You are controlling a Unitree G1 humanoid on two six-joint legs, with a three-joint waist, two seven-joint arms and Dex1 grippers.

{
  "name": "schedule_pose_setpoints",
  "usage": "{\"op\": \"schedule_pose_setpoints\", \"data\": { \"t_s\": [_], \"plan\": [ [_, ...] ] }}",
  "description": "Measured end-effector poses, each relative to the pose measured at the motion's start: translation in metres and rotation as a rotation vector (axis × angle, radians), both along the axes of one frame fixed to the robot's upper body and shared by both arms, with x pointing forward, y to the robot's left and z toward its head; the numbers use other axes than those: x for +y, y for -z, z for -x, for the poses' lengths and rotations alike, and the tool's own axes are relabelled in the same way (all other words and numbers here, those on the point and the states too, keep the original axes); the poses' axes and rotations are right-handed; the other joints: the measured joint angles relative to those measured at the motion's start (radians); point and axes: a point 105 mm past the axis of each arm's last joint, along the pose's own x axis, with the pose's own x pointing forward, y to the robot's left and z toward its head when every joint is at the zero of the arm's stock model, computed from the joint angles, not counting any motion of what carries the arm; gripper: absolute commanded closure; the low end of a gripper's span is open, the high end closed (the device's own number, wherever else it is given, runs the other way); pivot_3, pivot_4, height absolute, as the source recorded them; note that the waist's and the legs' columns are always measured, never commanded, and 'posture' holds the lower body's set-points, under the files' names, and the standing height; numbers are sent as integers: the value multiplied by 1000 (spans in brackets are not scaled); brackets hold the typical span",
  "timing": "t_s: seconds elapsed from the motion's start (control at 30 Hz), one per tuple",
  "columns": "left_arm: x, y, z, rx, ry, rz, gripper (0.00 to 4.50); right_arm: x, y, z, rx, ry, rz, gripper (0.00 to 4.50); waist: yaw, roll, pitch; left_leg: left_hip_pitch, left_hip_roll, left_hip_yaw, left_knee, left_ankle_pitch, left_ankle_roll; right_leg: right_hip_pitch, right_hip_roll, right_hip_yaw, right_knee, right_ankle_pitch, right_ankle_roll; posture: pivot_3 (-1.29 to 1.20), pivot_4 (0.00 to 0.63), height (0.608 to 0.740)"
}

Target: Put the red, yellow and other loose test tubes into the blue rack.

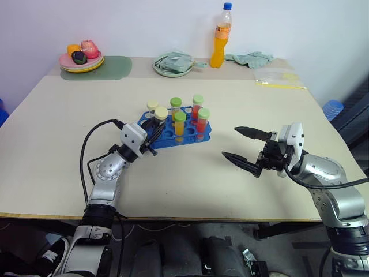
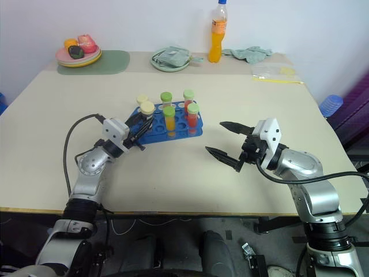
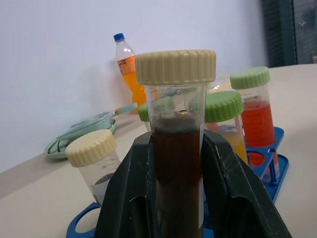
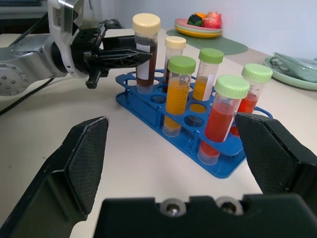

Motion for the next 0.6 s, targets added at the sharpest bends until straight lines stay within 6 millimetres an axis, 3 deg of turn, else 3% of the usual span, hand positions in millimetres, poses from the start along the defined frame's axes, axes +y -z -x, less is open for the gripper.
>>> {"op": "schedule_pose_setpoints", "data": {
  "t_s": [0.23,0.37,0.4,0.57,0.6],
  "plan": [
    [0,5,3,59,15,89,3796,0,-1,-1,-8,7,5,0,0,0,0,0,0,0,0,0,0,0,0,0,0,0,0,0,150,740],
    [2,26,0,189,4,168,3796,0,-3,-2,-18,12,5,0,0,1,0,0,0,0,0,0,0,0,0,0,0,0,0,0,150,740],
    [3,27,-1,206,7,186,2738,0,-4,-2,-20,12,6,0,0,0,-1,0,0,0,0,0,0,0,0,0,0,0,0,0,150,740],
    [3,31,-2,271,35,219,123,0,-4,-3,-23,11,6,0,-1,1,-1,0,0,0,0,0,0,0,0,0,0,0,0,0,150,740],
    [4,29,-2,274,43,233,26,0,-4,-3,-23,11,6,0,-3,1,-1,0,0,0,0,0,0,0,0,0,0,0,0,0,150,740]
  ]
}}
